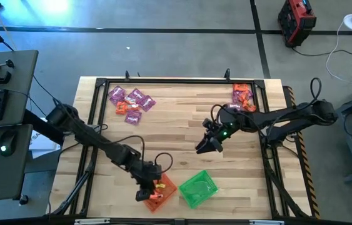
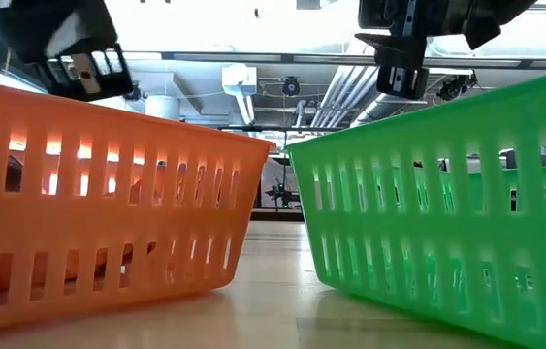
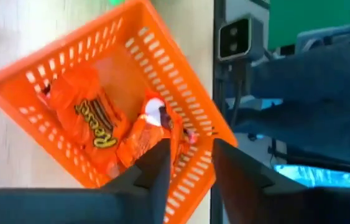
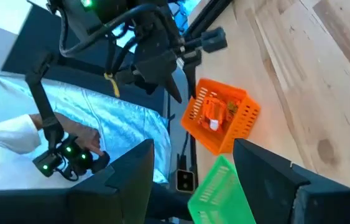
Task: Sort candy by brand, put in halloween buckets
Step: Put the orange candy into the orange basket
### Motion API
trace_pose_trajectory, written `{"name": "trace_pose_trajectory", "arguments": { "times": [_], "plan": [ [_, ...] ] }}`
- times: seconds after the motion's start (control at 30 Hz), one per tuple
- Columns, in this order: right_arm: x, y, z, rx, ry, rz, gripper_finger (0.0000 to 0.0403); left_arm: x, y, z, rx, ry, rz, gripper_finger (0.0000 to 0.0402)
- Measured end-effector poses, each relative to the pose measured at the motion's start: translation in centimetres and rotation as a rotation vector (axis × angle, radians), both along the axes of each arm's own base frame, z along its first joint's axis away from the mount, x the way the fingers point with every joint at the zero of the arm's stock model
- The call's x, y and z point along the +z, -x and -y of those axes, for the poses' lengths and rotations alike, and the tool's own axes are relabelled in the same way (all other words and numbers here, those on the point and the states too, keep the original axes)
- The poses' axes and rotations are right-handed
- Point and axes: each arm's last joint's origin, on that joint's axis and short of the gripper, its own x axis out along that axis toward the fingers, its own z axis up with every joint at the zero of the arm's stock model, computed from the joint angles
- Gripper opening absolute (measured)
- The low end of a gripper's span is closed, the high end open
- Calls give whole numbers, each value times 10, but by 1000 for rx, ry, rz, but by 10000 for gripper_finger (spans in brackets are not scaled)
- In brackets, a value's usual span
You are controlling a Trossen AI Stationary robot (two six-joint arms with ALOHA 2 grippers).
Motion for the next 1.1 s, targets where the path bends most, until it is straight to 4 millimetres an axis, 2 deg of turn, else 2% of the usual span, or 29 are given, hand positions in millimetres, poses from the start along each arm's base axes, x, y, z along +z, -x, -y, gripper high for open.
{"name": "trace_pose_trajectory", "arguments": {
  "times": [0.1, 0.2, 0.37, 0.47, 0.6, 0.7, 0.77, 0.83, 1.0, 1.1],
  "plan": [
    [4, 0, 0, -17, -6, 25, 213, 12, 2, -11, -17, 19, 9, 160],
    [6, 4, 4, -81, 12, 12, 213, 37, 10, -34, 20, -5, 67, 188],
    [-14, 15, 30, -277, 95, -231, 213, 74, 34, -82, 201, -257, 182, 204],
    [-29, 28, 58, -421, 151, -425, 213, 89, 43, -113, 327, -329, 210, 204],
    [-44, 56, 107, -644, 238, -652, 213, 95, 45, -154, 439, -390, 218, 204],
    [-43, 77, 143, -752, 398, -834, 212, 95, 44, -185, 535, -423, 199, 204],
    [-36, 85, 166, -825, 495, -961, 211, 96, 44, -204, 625, -424, 205, 204],
    [-33, 91, 188, -864, 525, -1083, 209, 100, 44, -222, 738, -407, 237, 204],
    [-45, 99, 231, -850, 455, -1318, 208, 110, 41, -242, 846, -363, 348, 204],
    [-62, 105, 240, -804, 366, -1418, 208, 111, 41, -247, 845, -358, 372, 204]
  ]
}}
